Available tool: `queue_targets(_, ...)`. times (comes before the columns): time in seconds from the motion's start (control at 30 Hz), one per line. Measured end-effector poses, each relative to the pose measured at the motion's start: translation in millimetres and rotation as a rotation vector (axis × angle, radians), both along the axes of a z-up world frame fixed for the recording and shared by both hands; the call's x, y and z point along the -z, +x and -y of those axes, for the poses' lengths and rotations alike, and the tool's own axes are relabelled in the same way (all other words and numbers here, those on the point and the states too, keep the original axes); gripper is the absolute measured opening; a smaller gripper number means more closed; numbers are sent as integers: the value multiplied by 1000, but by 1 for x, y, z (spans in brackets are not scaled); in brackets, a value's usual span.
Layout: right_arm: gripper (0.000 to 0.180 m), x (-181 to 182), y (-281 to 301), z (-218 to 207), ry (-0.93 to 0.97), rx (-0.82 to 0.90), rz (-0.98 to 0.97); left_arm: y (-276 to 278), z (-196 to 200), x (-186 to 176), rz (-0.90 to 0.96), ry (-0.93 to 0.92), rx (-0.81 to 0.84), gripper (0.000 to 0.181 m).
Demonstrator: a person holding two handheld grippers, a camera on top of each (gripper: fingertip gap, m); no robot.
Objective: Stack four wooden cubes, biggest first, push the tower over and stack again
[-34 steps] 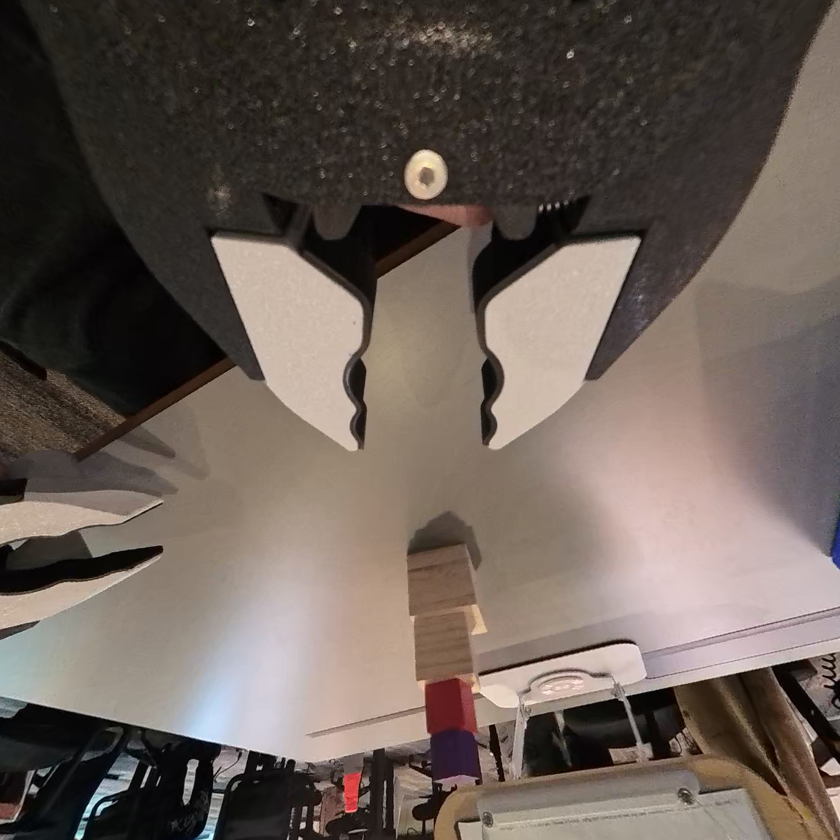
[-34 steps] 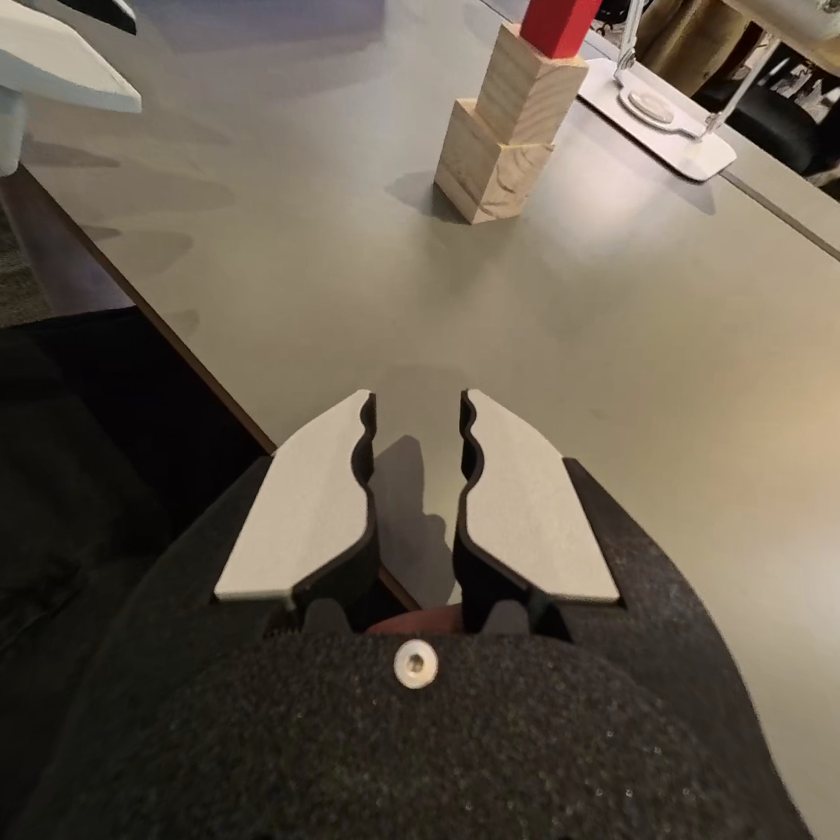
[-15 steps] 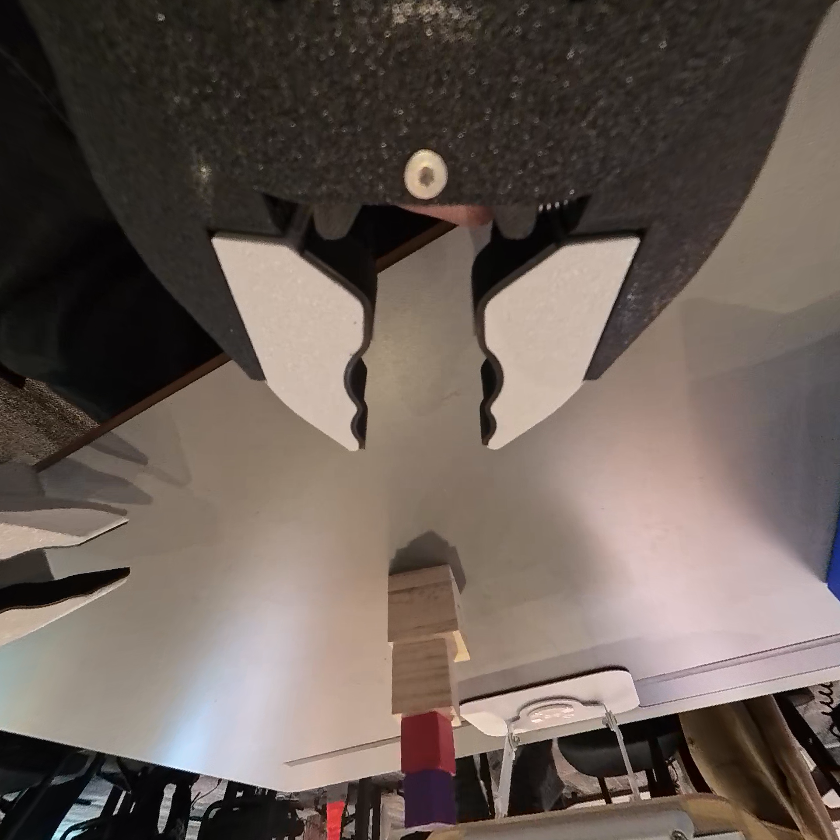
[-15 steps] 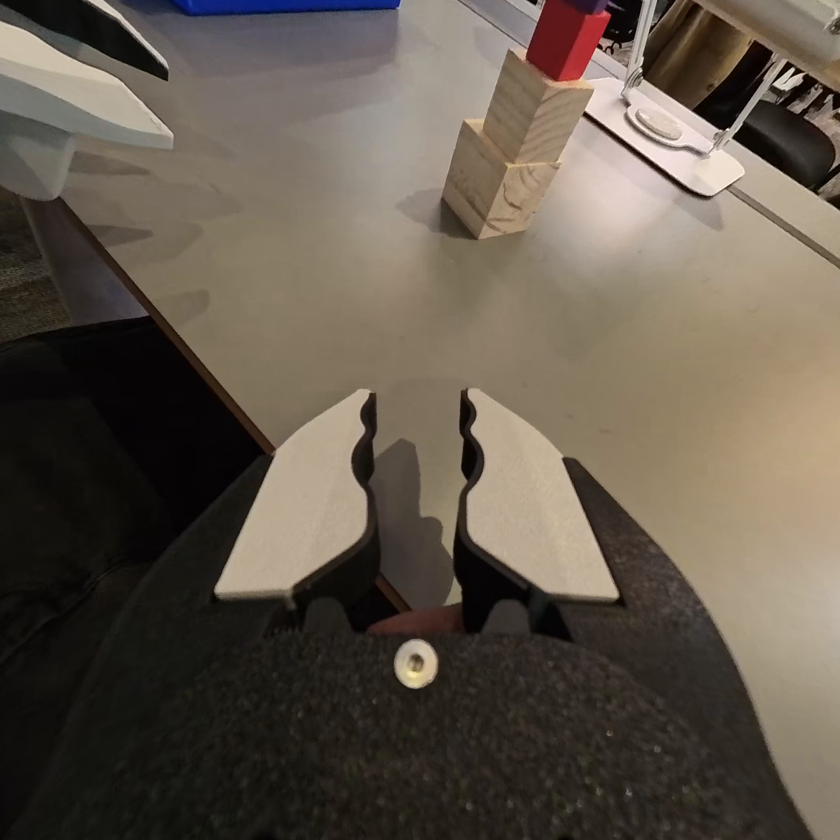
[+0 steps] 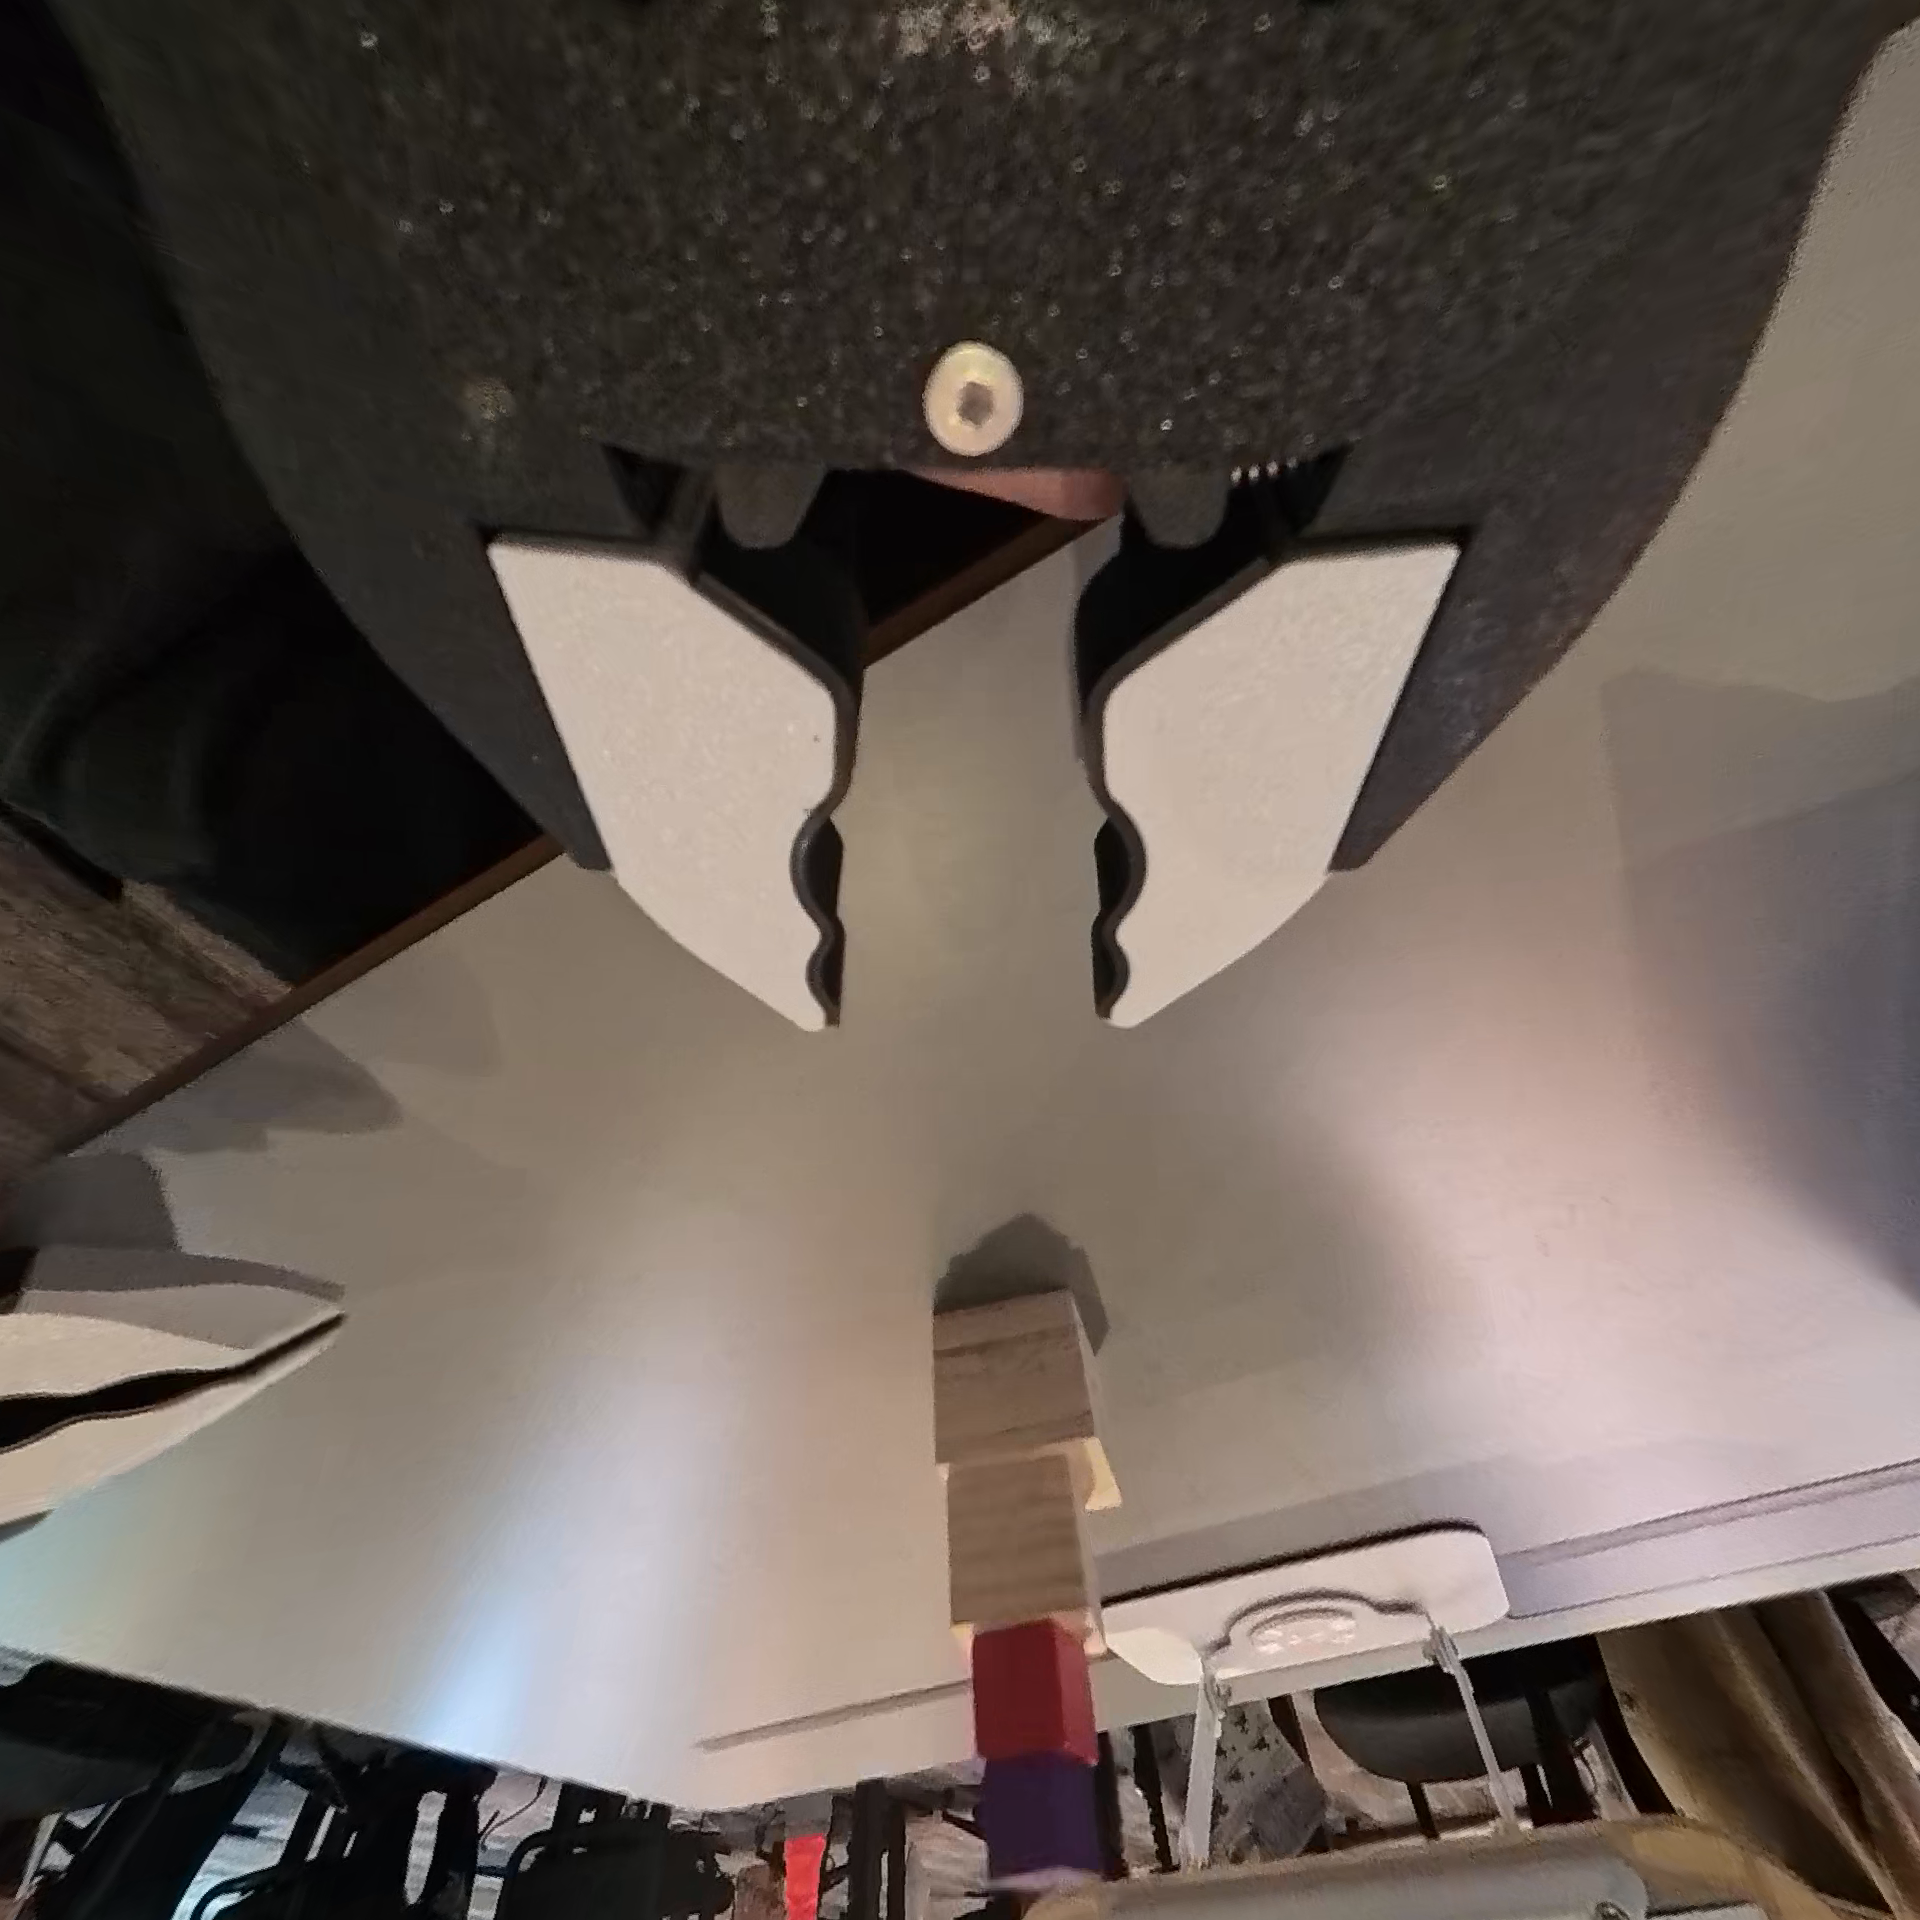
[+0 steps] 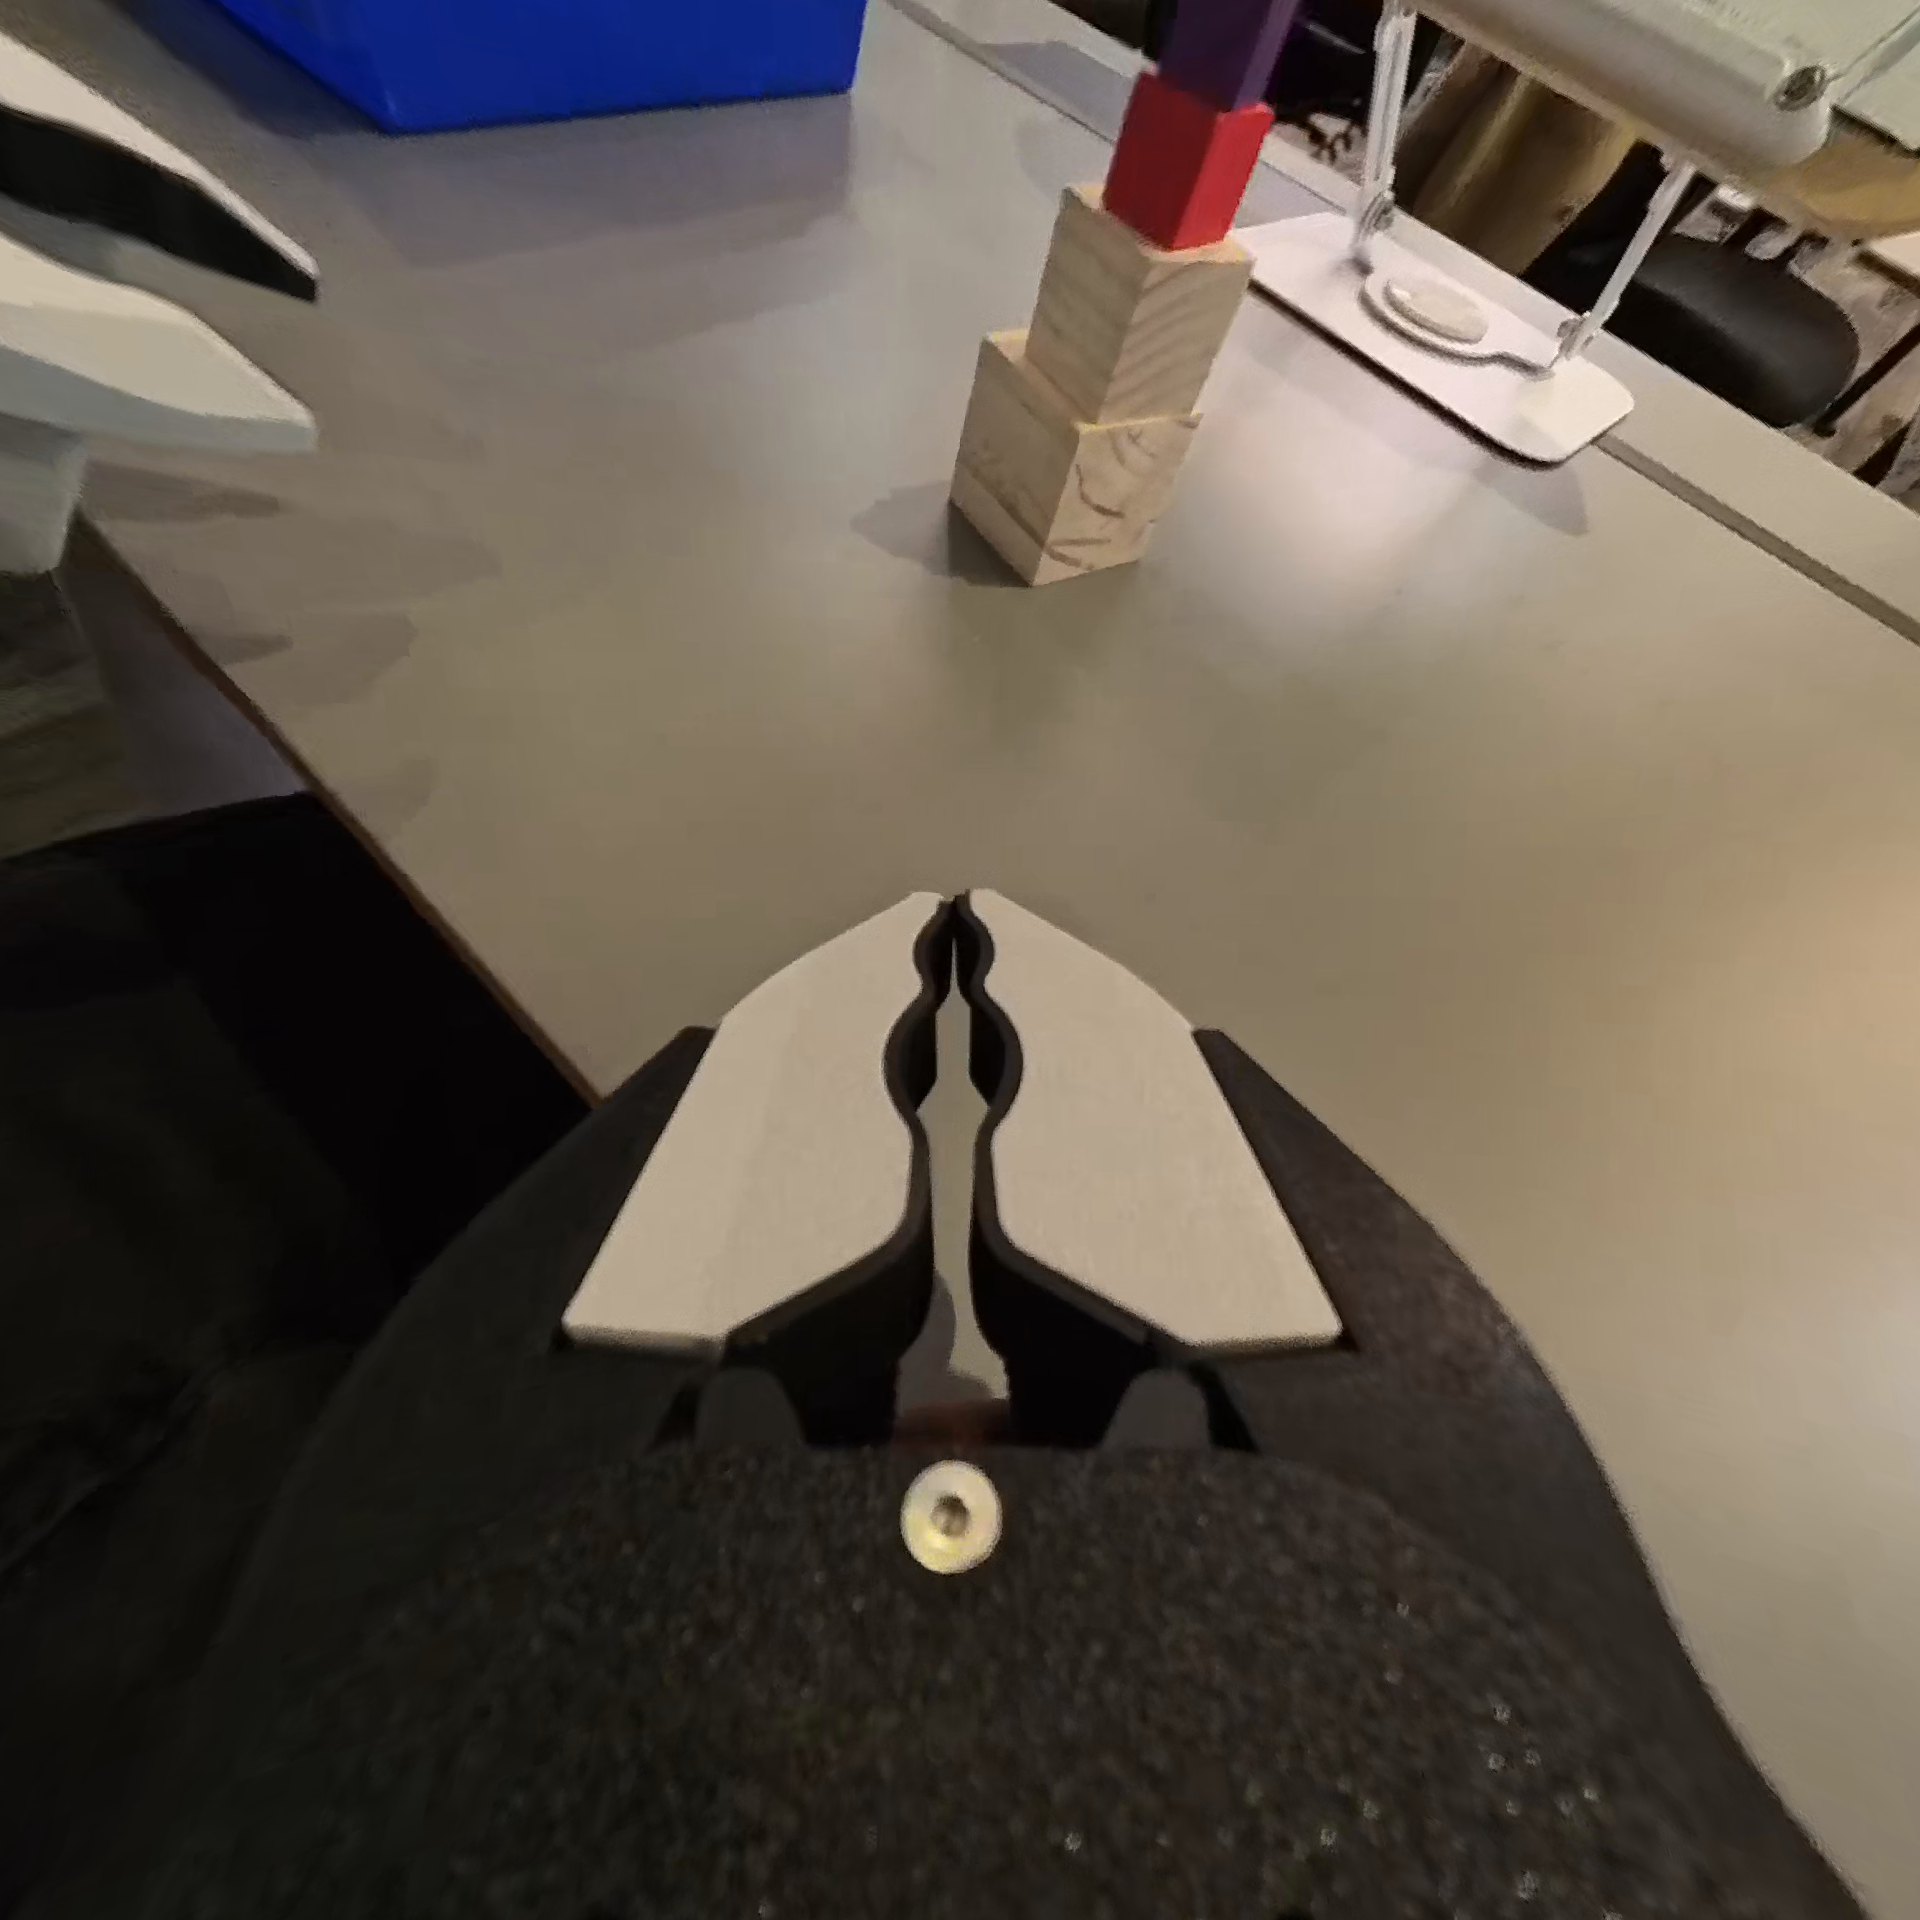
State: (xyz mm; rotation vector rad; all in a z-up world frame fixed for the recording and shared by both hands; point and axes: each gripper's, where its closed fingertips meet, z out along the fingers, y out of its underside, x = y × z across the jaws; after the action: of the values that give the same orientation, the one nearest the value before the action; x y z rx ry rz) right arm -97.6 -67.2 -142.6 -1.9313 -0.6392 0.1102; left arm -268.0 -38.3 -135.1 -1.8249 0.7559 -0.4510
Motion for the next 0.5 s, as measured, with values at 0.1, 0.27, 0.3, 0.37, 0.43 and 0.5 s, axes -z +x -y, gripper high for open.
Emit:
queue_targets(0.1,0,-4,5,-28,-25,31,14,2,3,-5,-6,24,12,45)
queue_targets(0.27,0,26,-37,-162,-256,-9,92,-1,1,-12,-32,97,1,45)
queue_targets(0.3,0,30,-68,-184,-312,-68,41,-1,0,-11,-39,97,-4,44)
queue_targets(0.37,0,28,-86,-204,-280,-58,117,2,2,-9,-37,74,3,44)
queue_targets(0.43,0,21,-70,-192,-197,-18,180,4,4,-8,-38,69,16,44)
queue_targets(0.5,0,17,-54,-162,-210,-22,137,3,5,-3,-61,86,27,44)
